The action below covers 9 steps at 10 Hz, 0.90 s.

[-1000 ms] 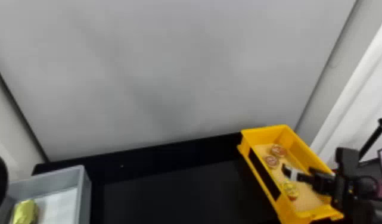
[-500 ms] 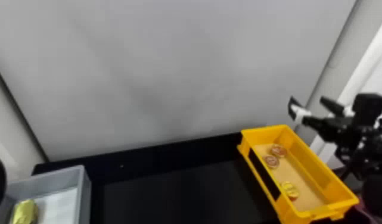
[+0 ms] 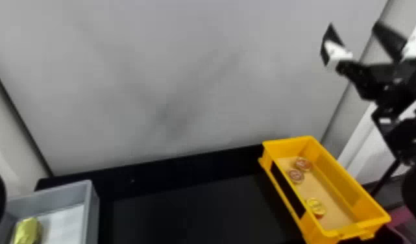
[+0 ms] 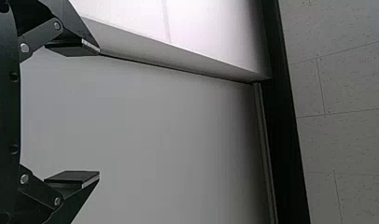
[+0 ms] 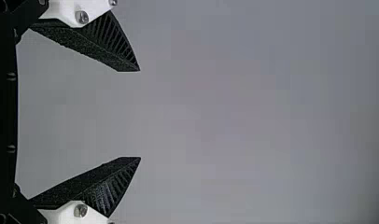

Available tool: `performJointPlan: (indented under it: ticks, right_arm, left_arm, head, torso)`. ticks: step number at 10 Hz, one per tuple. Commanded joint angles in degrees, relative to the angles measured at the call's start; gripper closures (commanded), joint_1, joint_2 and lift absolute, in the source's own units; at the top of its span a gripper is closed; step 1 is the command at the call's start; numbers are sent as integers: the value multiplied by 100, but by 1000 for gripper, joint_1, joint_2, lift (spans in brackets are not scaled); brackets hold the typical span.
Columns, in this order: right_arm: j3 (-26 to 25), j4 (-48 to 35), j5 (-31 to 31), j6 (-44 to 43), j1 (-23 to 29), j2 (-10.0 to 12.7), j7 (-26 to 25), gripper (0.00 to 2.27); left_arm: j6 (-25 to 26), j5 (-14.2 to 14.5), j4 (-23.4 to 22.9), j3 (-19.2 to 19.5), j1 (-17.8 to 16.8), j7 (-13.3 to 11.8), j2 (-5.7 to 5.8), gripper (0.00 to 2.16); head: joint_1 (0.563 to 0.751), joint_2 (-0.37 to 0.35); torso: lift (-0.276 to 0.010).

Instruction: Pick up the round yellow can and place it in the yellow rectangular box

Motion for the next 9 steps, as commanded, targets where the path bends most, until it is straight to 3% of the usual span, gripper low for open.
performJointPlan:
  ticks: [1, 4, 6, 9]
  right_arm:
    - [162, -626, 392, -115, -491, 0, -77, 122]
    - [232, -1056, 1446, -1355, -781, 35, -472, 113]
    - [109, -1285, 1912, -1689, -1106, 26, -516, 93]
    - [-32, -1575, 2079, -1645, -1721, -308, -534, 91]
  left_arm:
    - [-5, -4, 7, 3, 0, 2, -20, 314]
    - [-5, -4, -2, -6, 0, 2, -29, 314]
    - [-5, -4, -10, 21, 0, 2, -11, 314]
    - [-5, -4, -46, 64, 18, 11, -11, 314]
  head:
    - [606, -81]
    - [606, -81]
    - [606, -81]
    - [606, -81]
  torso:
    - [0]
    - [0]
    - [0]
    - [0]
